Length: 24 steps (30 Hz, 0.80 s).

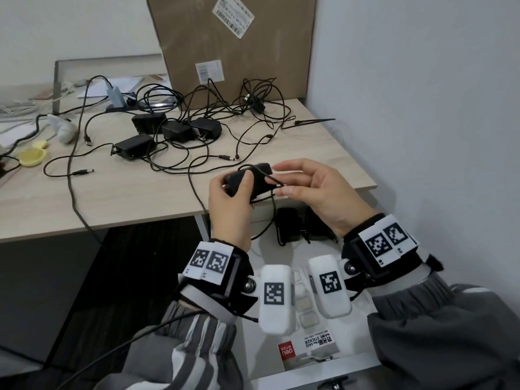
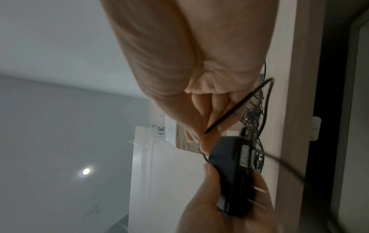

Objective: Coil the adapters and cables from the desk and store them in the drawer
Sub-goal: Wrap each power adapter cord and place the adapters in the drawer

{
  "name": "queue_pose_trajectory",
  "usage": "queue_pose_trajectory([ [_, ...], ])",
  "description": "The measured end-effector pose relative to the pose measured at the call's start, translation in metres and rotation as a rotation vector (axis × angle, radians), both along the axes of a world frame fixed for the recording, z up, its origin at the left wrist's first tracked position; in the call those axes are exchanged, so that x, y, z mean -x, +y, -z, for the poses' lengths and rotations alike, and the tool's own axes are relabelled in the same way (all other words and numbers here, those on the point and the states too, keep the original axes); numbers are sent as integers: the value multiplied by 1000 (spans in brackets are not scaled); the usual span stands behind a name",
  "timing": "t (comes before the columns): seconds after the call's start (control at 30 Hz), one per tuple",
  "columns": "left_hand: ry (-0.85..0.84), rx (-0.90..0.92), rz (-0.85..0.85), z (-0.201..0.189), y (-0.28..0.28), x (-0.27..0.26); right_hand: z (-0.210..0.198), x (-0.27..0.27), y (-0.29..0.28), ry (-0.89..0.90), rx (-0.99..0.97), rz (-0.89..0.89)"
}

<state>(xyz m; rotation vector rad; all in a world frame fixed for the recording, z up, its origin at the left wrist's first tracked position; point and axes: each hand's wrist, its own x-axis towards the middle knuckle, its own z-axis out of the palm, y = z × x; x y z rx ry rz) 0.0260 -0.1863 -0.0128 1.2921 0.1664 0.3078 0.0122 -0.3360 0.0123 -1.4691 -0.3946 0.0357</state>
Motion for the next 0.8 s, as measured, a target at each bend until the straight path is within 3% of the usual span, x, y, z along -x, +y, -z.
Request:
queue_pose_trajectory([
  [0.2,2,249,8,-6,3,-2,8,3,13,28,121,-80],
  [0.47,54,476,101,-13,5,-3,13,0,16,119,244,0],
  [0.63,-3,515,179,-15,5,0,15,0,15,160,364,39],
  [0.8,-5,498,237,-15,5,1,16,0,15,170,361,100],
])
